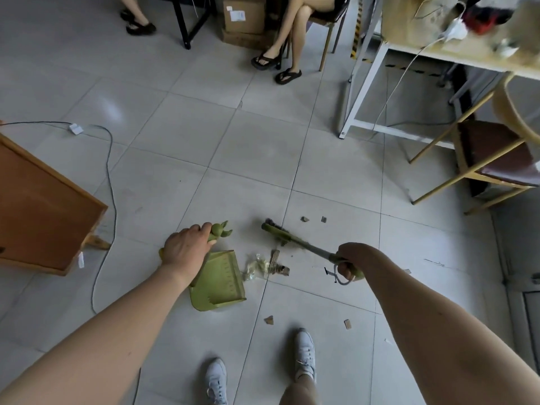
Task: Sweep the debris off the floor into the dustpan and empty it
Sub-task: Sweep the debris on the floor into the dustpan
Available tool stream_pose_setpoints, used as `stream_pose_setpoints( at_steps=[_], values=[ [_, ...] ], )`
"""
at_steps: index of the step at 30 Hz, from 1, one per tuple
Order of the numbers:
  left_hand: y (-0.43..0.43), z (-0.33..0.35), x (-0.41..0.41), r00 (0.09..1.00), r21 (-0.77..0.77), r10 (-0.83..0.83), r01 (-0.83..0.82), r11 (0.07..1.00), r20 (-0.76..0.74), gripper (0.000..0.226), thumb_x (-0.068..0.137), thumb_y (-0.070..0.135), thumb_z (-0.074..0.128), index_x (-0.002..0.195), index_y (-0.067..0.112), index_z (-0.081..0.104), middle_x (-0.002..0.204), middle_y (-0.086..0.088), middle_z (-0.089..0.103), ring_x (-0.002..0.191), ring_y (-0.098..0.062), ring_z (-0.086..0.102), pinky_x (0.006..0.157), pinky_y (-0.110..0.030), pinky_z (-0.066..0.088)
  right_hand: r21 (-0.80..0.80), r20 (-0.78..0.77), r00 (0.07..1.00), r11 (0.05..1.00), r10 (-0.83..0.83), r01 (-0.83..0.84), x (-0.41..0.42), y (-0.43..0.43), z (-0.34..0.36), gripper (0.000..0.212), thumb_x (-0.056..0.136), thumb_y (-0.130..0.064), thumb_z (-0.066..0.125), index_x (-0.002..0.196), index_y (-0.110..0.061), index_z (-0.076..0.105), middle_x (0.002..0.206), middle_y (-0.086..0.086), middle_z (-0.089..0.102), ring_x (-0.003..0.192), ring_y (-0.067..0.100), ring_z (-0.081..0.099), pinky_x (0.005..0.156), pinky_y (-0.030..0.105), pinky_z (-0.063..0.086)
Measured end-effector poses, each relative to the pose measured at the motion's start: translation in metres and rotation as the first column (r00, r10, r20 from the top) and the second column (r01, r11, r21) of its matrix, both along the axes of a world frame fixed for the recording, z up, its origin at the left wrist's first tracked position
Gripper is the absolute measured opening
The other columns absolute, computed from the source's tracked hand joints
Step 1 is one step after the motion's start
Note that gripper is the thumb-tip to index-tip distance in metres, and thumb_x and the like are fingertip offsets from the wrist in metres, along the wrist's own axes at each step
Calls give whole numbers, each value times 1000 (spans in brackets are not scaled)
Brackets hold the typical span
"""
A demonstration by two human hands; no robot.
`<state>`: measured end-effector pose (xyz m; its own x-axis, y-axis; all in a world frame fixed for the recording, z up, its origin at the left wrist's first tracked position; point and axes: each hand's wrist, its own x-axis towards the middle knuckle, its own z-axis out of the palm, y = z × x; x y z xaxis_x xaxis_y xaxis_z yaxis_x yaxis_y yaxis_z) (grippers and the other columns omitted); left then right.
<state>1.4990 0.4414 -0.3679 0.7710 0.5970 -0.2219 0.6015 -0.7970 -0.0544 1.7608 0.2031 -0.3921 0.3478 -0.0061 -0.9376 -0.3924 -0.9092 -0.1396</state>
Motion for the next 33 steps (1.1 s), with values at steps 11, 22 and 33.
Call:
stream_pose_setpoints(
  at_steps=[11, 22, 33],
  values=[
    [-16, 1, 82, 993, 84, 114, -112, 990, -22, 34, 98, 38, 43, 121, 14, 49, 104, -7, 64, 90, -29, 64, 61, -30, 37, 42, 82, 996, 998, 33, -37, 158, -12, 25, 26, 93, -5, 35, 69, -7, 42, 33, 4, 35, 23, 14, 34, 34, 12, 30],
    [-28, -15, 101, 980, 90, 197, -193, 977, -39, 35, 96, 39, 47, 121, 15, 51, 103, -8, 65, 91, -30, 64, 65, -33, 41, -82, 41, 995, 993, 94, -90, 197, -10, -23, 30, 97, -5, 27, 70, -6, 40, 44, 7, 34, 26, 15, 27, 35, 13, 27],
    [-27, -21, 60, 978, 68, 211, -210, 975, -4, 35, 97, 38, 46, 123, 14, 51, 100, -8, 66, 86, -30, 65, 63, -35, 44, -46, -45, 995, 995, 84, -86, 112, -3, -34, 36, 98, -5, 30, 65, -3, 44, 39, 12, 41, 31, 21, 39, 39, 22, 33]
  ],
)
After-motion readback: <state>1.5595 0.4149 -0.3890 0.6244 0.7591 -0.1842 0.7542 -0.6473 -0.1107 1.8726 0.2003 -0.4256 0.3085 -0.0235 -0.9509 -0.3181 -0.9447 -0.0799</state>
